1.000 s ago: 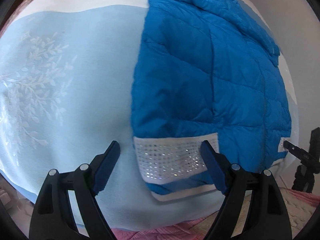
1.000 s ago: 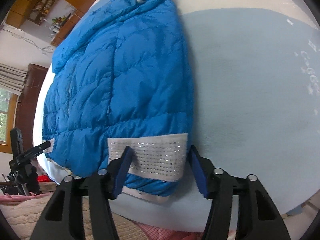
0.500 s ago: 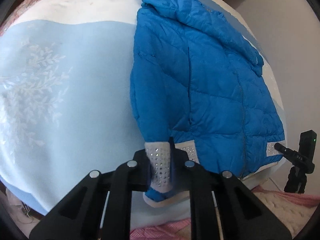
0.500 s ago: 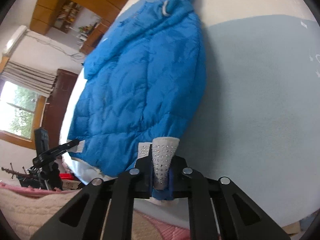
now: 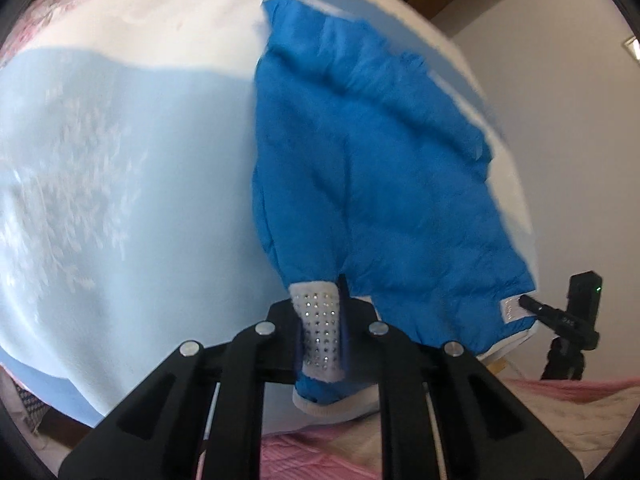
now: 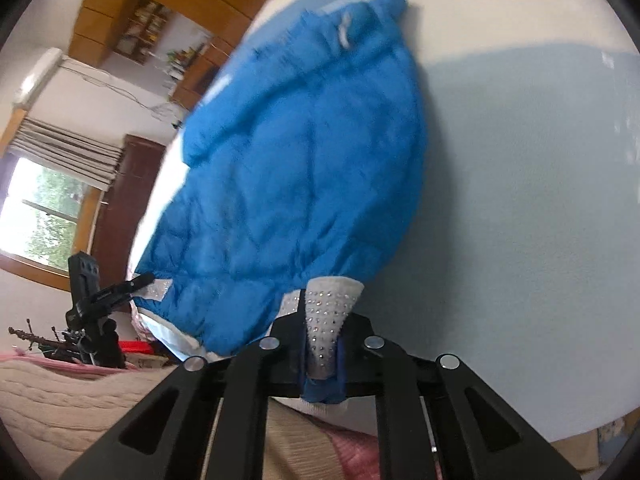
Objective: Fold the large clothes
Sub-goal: 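Grasp the hem with both grippers and lift it toward the collar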
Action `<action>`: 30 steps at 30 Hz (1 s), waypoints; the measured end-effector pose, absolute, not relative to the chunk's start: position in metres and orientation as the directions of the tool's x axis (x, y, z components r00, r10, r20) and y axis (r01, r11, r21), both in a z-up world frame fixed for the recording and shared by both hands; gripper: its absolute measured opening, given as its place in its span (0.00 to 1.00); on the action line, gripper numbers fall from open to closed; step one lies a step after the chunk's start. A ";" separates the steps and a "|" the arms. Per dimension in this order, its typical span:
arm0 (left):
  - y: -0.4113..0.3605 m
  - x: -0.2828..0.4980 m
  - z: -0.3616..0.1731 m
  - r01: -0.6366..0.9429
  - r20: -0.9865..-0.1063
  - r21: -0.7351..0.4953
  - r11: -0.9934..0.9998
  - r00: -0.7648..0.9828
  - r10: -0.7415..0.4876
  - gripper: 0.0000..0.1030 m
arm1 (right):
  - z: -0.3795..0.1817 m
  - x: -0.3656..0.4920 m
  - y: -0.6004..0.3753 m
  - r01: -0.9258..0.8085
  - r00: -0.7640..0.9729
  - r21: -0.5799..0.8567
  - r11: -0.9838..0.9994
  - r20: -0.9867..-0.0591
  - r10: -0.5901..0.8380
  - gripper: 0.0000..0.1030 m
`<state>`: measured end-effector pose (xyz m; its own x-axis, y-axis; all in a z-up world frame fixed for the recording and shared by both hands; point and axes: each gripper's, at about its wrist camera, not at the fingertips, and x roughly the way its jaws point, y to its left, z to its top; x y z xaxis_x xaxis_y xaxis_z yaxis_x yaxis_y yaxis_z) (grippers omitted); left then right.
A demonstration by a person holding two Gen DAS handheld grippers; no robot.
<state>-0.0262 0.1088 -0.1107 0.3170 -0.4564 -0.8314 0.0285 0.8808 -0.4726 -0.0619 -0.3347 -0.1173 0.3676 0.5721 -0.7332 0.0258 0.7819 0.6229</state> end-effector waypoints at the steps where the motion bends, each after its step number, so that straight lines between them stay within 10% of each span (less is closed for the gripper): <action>1: 0.107 -0.024 -0.102 0.027 -0.822 -0.483 0.875 0.331 -0.464 0.12 | -0.108 -0.058 -0.335 0.013 0.382 0.621 0.784 -0.728 0.570 0.10; 15: 0.093 0.094 -0.027 0.106 -0.688 -0.571 0.814 0.478 -0.545 0.12 | -0.037 0.049 -0.372 -0.036 0.478 0.682 0.730 -0.630 0.612 0.10; 30: 0.058 0.300 -0.073 0.048 -0.739 -0.552 0.833 0.434 -0.515 0.12 | -0.050 0.242 -0.388 -0.013 0.435 0.671 0.741 -0.664 0.608 0.10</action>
